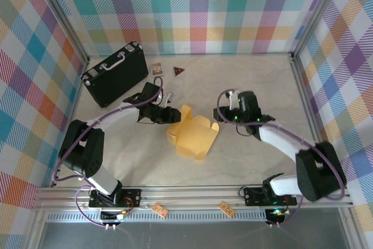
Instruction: Fold the paper box
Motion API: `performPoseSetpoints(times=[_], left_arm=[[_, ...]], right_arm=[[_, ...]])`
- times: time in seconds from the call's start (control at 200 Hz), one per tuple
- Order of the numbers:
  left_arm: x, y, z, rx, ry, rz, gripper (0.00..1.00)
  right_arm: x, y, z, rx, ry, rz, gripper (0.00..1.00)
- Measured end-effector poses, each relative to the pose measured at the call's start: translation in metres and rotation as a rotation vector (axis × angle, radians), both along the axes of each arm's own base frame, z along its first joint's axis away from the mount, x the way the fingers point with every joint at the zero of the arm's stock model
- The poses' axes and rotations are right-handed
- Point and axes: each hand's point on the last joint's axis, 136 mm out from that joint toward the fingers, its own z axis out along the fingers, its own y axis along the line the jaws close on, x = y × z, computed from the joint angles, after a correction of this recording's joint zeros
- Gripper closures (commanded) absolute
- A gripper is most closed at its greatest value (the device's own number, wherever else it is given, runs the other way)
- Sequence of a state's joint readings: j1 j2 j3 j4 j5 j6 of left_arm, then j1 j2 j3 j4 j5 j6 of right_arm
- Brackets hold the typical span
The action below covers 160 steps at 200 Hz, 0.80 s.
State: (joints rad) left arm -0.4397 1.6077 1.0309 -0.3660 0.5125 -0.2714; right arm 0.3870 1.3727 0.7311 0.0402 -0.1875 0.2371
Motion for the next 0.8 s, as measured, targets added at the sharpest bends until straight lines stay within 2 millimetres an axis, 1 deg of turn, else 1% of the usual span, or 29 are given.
performPoseSetpoints(times=[0.075, 0.14, 0.245, 0.325, 0.475, 0.67, 0.8], left_arm=[[0.0, 0.0, 0.0, 0.0, 0.0, 0.0, 0.6], [0.0, 0.0, 0.0, 0.0, 0.0, 0.0, 0.6], [0.0, 0.0, 0.001, 0.0, -0.001, 0.0, 0.6], [0.0, 0.0, 0.001, 0.0, 0.0, 0.0, 0.6], [0.0, 0.0, 0.001, 0.002, 0.002, 0.0, 0.6], [0.0, 0.0, 0.001, 0.002, 0.002, 0.0, 0.61], [0.0, 0.0, 0.001, 0.002, 0.002, 0.0, 0.6]], right_arm=[[0.02, 0.002, -0.006, 0.019, 0.068, 0.005, 0.44], [0.034, 0.011, -0.014, 0.038, 0.132, 0.034, 0.43], [0.044, 0.029, -0.031, 0.073, 0.227, 0.094, 0.43], [0.046, 0.039, -0.048, 0.093, 0.305, 0.129, 0.45], [0.041, 0.046, -0.073, 0.102, 0.412, 0.164, 0.46], [0.033, 0.055, -0.087, 0.128, 0.487, 0.207, 0.49], [0.029, 0.06, -0.084, 0.139, 0.498, 0.235, 0.51]])
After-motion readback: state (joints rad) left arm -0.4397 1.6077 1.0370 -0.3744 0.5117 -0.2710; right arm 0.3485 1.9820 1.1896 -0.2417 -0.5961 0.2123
